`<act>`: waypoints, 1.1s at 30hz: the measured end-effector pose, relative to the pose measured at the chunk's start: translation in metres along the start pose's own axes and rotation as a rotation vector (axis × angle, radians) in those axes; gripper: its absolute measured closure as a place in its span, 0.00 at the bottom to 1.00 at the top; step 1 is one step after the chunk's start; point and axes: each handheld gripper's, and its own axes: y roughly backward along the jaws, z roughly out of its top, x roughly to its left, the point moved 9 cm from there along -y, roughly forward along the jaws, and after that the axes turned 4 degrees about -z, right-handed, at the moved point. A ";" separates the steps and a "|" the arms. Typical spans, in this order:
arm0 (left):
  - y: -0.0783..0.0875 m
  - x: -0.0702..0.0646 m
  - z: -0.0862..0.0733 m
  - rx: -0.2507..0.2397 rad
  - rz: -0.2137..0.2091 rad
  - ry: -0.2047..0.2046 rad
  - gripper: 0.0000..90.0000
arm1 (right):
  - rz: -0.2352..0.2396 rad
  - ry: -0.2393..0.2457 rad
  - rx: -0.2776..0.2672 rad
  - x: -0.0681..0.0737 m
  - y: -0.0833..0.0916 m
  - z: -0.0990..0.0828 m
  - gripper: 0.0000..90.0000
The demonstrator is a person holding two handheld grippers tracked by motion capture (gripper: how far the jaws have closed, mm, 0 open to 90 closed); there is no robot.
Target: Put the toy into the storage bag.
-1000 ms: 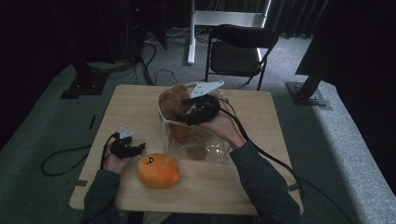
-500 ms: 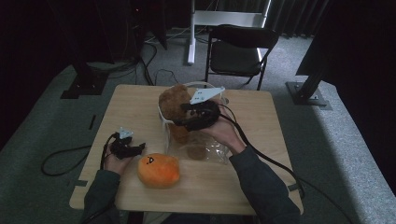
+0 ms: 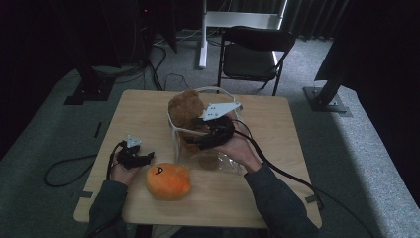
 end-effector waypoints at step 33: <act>0.000 0.000 0.000 -0.003 0.001 0.000 0.33 | 0.074 0.069 0.013 0.048 -0.010 -0.030 0.62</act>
